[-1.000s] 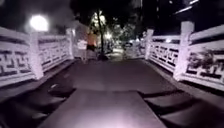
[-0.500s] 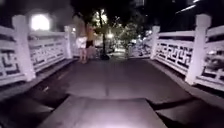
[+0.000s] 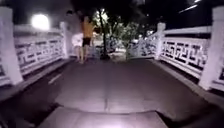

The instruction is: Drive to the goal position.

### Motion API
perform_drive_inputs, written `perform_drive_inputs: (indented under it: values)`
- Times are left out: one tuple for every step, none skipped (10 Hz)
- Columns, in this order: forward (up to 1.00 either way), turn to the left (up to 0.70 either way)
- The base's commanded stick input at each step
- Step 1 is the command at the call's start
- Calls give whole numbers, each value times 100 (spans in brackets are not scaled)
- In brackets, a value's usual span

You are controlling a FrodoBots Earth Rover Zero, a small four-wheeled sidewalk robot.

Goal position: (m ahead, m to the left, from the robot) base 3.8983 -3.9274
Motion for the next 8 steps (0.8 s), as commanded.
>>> perform_drive_inputs:
  values:
    - [70,0]
    - [70,0]
    - [70,0]
    - [70,0]
    - [70,0]
    - [70,0]
    - [70,0]
    - [70,0]
